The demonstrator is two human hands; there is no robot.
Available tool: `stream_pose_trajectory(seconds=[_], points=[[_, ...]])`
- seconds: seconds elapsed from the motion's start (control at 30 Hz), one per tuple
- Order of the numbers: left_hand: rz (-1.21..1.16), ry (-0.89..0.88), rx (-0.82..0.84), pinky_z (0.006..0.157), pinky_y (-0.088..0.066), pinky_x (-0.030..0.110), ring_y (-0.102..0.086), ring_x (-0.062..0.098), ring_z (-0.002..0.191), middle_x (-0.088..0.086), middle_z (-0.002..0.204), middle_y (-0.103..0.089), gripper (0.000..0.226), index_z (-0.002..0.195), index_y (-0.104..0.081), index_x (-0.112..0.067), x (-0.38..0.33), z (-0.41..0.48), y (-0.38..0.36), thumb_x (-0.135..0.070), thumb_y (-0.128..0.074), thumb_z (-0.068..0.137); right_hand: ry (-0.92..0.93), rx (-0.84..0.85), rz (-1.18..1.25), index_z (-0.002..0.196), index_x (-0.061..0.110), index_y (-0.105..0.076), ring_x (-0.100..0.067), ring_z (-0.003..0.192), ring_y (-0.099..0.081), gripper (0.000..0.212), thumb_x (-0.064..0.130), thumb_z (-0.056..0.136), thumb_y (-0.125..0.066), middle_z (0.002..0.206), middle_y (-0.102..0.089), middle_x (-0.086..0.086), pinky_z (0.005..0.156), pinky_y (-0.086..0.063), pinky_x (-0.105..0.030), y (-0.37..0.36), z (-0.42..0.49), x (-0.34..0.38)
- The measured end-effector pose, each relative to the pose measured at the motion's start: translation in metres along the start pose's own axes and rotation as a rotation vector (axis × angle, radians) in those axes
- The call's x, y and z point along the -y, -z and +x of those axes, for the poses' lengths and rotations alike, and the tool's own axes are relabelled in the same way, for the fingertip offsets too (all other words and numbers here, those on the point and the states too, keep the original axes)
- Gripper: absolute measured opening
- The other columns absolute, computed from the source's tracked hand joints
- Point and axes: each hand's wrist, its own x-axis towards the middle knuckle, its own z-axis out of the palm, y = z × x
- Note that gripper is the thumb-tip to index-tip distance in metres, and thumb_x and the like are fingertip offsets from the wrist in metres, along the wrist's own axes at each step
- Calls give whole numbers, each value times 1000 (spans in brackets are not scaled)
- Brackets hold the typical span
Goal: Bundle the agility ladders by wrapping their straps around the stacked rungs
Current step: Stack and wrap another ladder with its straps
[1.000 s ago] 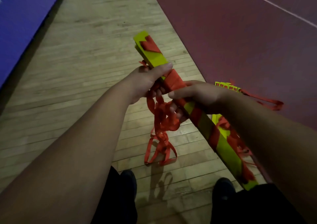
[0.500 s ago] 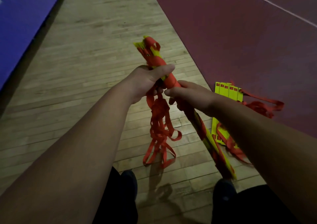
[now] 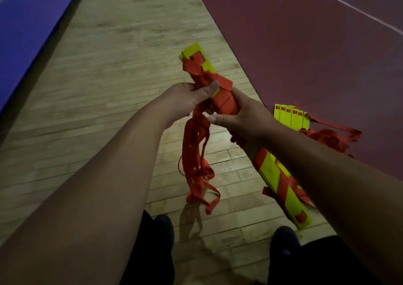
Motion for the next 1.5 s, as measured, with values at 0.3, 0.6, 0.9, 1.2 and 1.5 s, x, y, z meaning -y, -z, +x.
stream_pose_trajectory(seconds=[0.3, 0.6, 0.9, 1.2, 1.5], points=[[-36, 49, 308, 100, -59, 44, -71, 12, 123, -12, 133, -73, 80, 144, -56, -38, 23, 2, 5, -74, -82, 77, 21, -153, 103, 129, 34, -65, -1, 63, -70, 53, 22, 84, -88, 91, -74, 6, 54, -53, -19, -1, 9, 2], [287, 44, 265, 82, -63, 35, -78, 14, 97, -3, 101, -80, 18, 109, -74, -21, 34, 11, -9, -17, -82, 93, -95, -143, 478, 127, 25, -65, -33, 91, -79, 48, 17, 85, -88, 113, -79, -11, 65, -65, -43, 7, 11, -1], [274, 381, -210, 85, -67, 48, -77, 33, 102, 16, 113, -76, 22, 120, -74, -4, 39, 18, 17, -5, -59, 105, -191, -334, 345, 114, 23, -61, -28, 55, -64, 37, 19, 87, -85, 84, -65, -14, 51, -61, -42, 11, 13, -11], [471, 286, 244, 103, -55, 44, -67, 21, 116, -1, 129, -69, 64, 138, -64, -19, 24, 8, -16, -42, -88, 84, -200, -419, 287, 111, 32, -66, -23, 85, -78, 39, 31, 79, -89, 98, -77, 0, 80, -67, -51, 3, 19, -8], [150, 13, 79, 100, -60, 47, -76, 16, 104, -6, 103, -81, 15, 106, -79, -33, 23, 18, -29, -27, -83, 93, -220, -337, 369, 115, 15, -68, -21, 66, -76, 37, 20, 83, -87, 91, -77, -9, 56, -61, -35, 6, 16, 3]])
